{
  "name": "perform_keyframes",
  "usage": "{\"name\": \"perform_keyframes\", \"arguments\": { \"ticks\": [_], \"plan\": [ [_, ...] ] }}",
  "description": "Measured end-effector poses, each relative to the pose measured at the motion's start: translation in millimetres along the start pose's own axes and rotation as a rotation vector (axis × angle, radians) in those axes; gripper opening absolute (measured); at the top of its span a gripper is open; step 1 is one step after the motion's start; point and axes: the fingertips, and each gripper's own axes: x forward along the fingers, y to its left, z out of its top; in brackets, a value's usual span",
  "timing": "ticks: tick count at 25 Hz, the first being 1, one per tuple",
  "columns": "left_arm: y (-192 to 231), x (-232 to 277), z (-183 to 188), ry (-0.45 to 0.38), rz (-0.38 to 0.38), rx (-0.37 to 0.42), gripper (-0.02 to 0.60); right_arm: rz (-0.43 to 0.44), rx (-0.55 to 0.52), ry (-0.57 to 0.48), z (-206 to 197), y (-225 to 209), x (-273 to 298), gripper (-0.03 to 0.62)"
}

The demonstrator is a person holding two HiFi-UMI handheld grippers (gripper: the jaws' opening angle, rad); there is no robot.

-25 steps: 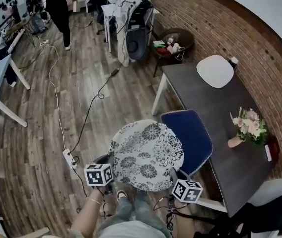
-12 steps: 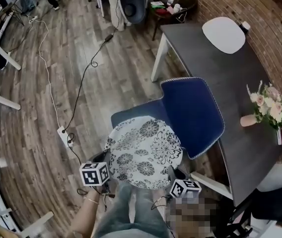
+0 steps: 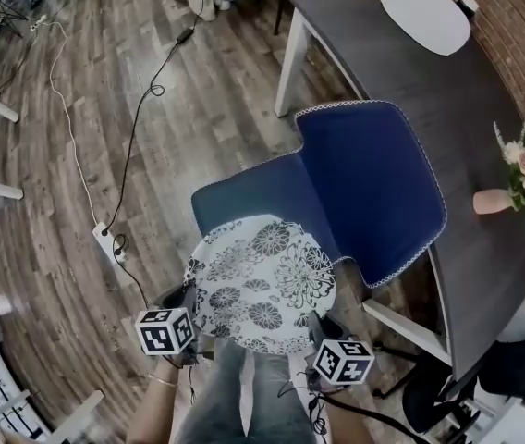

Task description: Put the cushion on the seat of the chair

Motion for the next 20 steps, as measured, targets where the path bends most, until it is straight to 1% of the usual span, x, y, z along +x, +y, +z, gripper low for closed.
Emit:
{"name": "perform_keyframes", "arguments": {
  "ticks": [2,8,16,20],
  "plan": [
    [3.3,5.8,-2.9,0.009,0.003,0.007,0.015,-0.003,0.002,0.005,-4.8,-1.5,5.2,0.032],
    [-1.8,18.3,-2.8,0.030,-0.025,0.044,0.015,-0.016,0.016,-0.002,-7.5,-7.2,12.8,0.032],
    [1.3,44.0,14.3,0.054,-0.018,0.124,0.015,-0.028,0.014,-0.006,-0.3,-24.4,35.9,0.032],
    [-4.1,63.0,27.8,0.049,-0.026,0.146,0.015,-0.025,0.010,-0.023,10.6,-36.6,52.8,0.032]
  ]
}}
